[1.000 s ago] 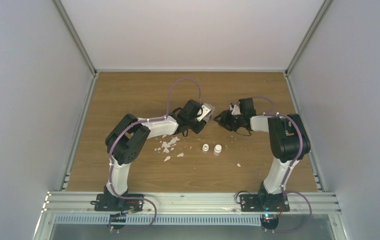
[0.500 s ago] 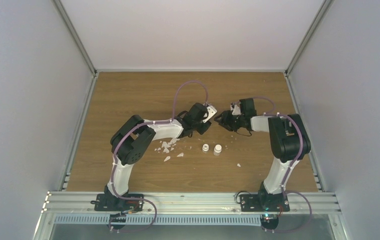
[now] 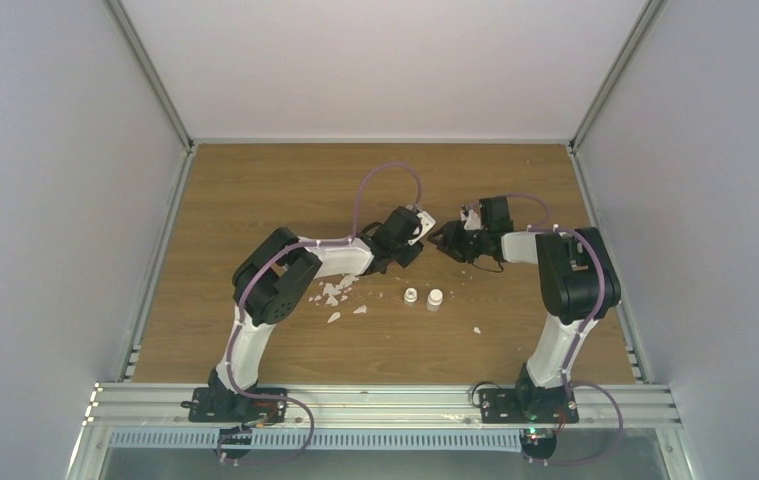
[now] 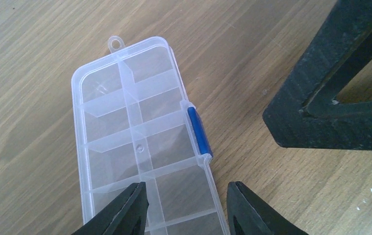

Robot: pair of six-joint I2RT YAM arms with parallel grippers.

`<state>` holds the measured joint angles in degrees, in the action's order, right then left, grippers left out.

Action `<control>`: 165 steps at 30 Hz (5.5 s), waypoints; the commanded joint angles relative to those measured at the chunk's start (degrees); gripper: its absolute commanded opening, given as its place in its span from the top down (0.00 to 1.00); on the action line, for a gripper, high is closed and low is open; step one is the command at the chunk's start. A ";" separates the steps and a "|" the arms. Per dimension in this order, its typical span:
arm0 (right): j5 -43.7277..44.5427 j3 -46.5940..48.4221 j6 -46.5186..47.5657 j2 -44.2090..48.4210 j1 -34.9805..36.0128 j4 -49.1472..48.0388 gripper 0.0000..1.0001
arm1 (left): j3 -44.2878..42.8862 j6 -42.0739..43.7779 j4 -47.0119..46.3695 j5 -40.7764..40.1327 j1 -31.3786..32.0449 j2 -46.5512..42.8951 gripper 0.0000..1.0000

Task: Sort the pills into containers
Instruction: Open the pill container at the center of the board.

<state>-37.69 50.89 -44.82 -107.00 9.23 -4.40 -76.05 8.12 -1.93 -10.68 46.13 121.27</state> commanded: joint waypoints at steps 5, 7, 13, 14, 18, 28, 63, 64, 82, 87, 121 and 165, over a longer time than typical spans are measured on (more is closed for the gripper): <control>0.53 -0.74 -0.09 -2.68 -0.60 -0.07 0.00 | 1.26 0.11 -3.04 -7.80 0.62 1.15 0.01; 0.43 -0.72 -0.10 -2.85 -0.56 -0.15 0.00 | 2.76 0.64 -5.17 -9.18 0.91 0.47 0.01; 0.26 -0.62 -0.10 -3.16 -0.55 -0.34 0.00 | 7.18 2.16 -12.41 -12.84 1.65 -2.25 0.01; 0.15 -0.62 -0.09 -3.25 -0.58 -0.39 0.00 | 8.33 2.49 -14.72 -13.37 1.82 -3.41 0.01; 0.12 -0.48 -0.04 -3.71 -0.58 -0.50 0.00 | 13.71 3.31 -21.98 -14.01 2.29 -7.57 0.01; -0.06 -0.23 0.83 -3.71 -0.62 -1.13 0.00 | 23.33 -0.83 -29.73 -12.74 -0.94 -17.62 0.01; -1.84 0.45 1.83 -6.36 -0.69 -2.62 0.00 | 5.95 -10.81 -5.90 27.00 -21.91 -6.14 0.01; -1.90 0.56 1.77 -6.60 -0.63 -2.67 0.00 | 5.18 -10.12 -4.99 26.64 -21.34 -5.57 0.01; -2.13 0.65 1.90 -7.41 -0.62 -2.54 0.01 | 0.77 -8.47 -0.23 32.88 -19.50 -0.68 0.06; -2.11 0.68 1.92 -7.73 -0.67 -2.54 0.00 | 0.64 -7.15 0.09 35.15 -18.95 -0.47 0.20; -3.31 0.31 1.68 -7.78 -0.45 -3.67 0.00 | -0.91 -14.27 3.24 40.69 -20.68 6.03 1.00; -2.19 9.72 -2.18 -13.79 3.88 0.01 0.00 | 2.22 -12.99 -3.19 45.31 -21.90 1.20 0.01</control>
<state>-43.97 60.66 -46.26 -117.36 12.58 -9.58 -71.96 -8.36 -7.64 36.56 21.47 123.22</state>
